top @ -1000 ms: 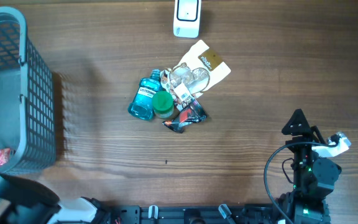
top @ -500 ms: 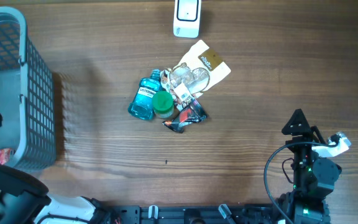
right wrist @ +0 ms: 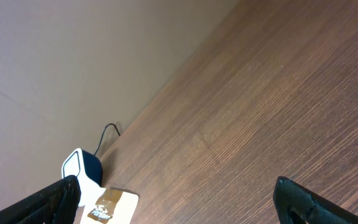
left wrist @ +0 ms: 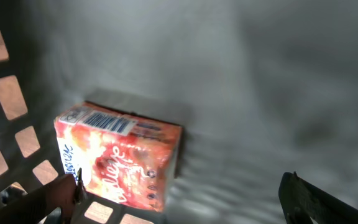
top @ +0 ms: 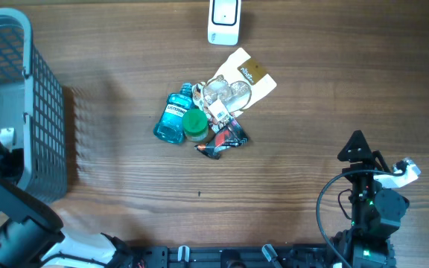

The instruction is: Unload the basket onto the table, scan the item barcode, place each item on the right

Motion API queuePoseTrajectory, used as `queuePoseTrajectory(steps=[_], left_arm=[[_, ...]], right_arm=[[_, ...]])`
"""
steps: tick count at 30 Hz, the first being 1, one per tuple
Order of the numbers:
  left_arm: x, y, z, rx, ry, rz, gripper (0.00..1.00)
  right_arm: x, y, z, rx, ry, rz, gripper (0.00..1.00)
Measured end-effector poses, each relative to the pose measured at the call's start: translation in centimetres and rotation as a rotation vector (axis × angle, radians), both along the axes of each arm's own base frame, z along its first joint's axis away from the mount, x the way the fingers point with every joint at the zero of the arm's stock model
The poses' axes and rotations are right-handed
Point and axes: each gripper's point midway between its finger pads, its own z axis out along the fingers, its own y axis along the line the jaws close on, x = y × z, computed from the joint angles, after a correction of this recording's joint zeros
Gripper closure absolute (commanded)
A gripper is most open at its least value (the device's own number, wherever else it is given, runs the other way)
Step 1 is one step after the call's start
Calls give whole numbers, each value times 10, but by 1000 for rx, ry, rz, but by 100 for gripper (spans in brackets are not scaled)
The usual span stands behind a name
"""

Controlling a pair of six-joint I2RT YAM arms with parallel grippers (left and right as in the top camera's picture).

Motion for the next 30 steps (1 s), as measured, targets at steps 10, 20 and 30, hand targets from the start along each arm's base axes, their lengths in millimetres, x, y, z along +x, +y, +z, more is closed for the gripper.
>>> queuePoseTrajectory(steps=[10, 20, 30], left_arm=[[-10, 20, 2, 50, -8, 39, 0], [-21, 39, 1, 52, -62, 71, 0], [-23, 50, 0, 32, -145, 92, 0]], right_arm=[[0, 0, 0, 0, 0, 0, 0], [0, 0, 0, 0, 0, 0, 0], [0, 0, 0, 0, 0, 0, 0]])
